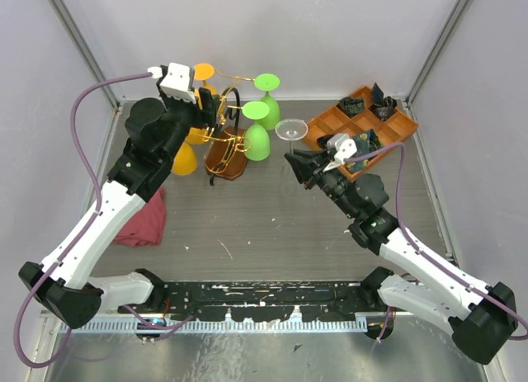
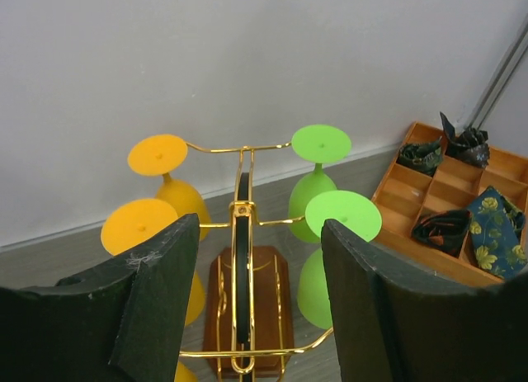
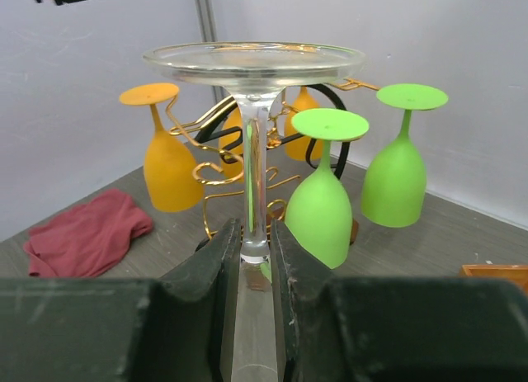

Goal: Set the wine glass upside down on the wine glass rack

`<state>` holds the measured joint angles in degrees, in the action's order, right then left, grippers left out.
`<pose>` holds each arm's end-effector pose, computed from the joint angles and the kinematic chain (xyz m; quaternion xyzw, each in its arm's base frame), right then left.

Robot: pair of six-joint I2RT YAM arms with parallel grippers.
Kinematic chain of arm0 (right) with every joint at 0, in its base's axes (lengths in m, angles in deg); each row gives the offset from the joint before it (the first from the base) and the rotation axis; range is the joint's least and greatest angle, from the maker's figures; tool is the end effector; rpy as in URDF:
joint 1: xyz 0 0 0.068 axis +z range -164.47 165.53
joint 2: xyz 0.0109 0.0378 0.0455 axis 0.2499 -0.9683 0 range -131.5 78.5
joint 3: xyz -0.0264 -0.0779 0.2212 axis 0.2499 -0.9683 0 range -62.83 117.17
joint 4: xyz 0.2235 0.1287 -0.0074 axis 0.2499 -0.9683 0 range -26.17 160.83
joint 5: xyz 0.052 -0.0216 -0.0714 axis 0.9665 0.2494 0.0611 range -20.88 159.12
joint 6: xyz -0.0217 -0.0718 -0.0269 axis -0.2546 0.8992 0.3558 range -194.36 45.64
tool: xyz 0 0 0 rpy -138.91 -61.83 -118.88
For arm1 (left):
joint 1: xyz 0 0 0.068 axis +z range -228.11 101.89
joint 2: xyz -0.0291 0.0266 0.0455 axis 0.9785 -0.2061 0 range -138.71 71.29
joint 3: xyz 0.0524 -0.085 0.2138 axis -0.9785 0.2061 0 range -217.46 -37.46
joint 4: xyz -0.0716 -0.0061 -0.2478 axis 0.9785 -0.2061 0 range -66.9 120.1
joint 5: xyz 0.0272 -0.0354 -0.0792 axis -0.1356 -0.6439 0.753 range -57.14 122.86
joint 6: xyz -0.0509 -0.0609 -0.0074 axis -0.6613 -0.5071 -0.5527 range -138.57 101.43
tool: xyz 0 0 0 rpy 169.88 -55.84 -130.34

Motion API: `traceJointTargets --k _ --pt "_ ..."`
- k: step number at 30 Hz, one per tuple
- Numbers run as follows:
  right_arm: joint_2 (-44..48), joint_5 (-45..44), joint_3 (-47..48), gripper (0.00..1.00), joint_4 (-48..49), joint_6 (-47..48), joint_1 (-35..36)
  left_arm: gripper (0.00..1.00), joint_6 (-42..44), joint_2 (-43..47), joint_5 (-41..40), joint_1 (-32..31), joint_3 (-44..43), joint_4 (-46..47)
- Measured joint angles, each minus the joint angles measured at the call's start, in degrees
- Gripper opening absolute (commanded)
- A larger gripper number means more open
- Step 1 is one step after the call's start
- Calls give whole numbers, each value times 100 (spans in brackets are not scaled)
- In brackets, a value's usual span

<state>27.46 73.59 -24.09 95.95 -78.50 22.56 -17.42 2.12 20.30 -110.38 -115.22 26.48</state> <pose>0.2088 0.1641 0.3278 -0.2057 0.5891 0.2974 0.7226 0.2700 -0.1528 0.4321 0.1159 0.6665 -0.1254 0.7256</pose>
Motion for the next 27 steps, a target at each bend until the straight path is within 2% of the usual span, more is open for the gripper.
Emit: traceJointTargets --k 5,13,21,27 --pt "-44 -448 -503 1 531 76 592 68 -15 0 -26 15 116 -63" --pt "-820 -1231 -778 1 1434 446 1482 69 42 2 -90 33 116 -79" --pt "-2004 -1513 -782 1 2793 584 1665 70 273 85 -151 55 120 -337" --pt "-2763 -1537 -667 1 3410 638 1687 70 422 306 -236 118 219 -400"
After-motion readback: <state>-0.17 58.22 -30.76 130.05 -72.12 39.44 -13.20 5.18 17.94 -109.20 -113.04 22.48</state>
